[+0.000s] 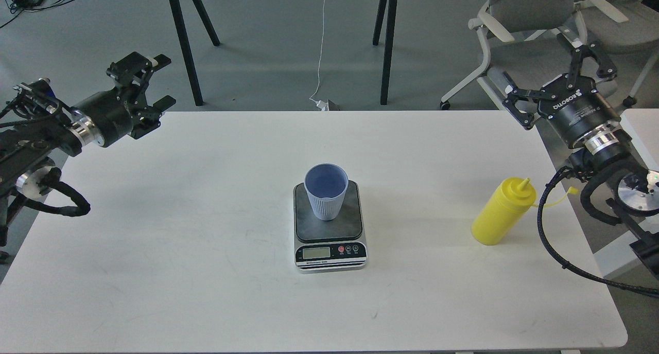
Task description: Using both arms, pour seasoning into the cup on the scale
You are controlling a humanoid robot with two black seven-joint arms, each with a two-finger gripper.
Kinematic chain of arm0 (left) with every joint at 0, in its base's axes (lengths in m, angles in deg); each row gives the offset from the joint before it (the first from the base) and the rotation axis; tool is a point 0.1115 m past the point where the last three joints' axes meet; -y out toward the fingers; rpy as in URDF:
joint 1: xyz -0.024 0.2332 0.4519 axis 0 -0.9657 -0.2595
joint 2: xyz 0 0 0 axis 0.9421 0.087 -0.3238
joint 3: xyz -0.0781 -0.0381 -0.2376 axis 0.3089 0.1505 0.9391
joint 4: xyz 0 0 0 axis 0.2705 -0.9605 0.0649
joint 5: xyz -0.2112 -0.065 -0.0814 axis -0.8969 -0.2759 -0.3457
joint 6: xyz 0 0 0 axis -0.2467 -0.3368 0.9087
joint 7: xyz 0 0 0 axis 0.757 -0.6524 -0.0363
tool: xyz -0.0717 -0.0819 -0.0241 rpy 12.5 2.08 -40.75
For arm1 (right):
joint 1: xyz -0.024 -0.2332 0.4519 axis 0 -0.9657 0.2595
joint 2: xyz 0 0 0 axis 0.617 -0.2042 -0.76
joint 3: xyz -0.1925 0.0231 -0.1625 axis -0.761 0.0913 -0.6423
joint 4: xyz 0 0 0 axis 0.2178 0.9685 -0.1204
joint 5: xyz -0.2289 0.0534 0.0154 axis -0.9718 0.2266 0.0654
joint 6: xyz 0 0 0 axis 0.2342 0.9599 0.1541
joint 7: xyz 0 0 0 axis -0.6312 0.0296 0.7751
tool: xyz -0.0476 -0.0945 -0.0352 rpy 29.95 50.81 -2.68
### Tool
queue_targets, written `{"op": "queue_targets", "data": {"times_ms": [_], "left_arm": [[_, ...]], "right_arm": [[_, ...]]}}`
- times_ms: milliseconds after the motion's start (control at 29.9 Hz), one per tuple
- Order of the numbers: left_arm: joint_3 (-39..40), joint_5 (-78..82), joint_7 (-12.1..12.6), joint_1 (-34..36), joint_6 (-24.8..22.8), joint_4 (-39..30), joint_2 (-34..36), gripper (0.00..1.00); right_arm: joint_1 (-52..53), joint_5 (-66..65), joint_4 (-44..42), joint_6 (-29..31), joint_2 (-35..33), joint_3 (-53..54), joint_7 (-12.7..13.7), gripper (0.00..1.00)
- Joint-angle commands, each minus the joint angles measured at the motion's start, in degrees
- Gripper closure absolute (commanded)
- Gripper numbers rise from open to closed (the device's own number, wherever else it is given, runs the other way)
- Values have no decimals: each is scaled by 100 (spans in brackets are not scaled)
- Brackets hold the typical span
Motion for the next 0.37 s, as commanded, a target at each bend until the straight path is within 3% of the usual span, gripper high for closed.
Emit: {"op": "queue_targets", "data": {"times_ms": [0,234,334], "left_arm": [[26,0,0,10,0,5,-16,0],[149,0,0,142,0,5,-7,0],[158,0,0,177,0,5,-7,0]], "right_arm": [[46,-188,-64,0,90,-10,-2,1],[-33,-188,-336,0,161,8,-28,1],[-59,-188,-372,0,214,17,-159,1]]}}
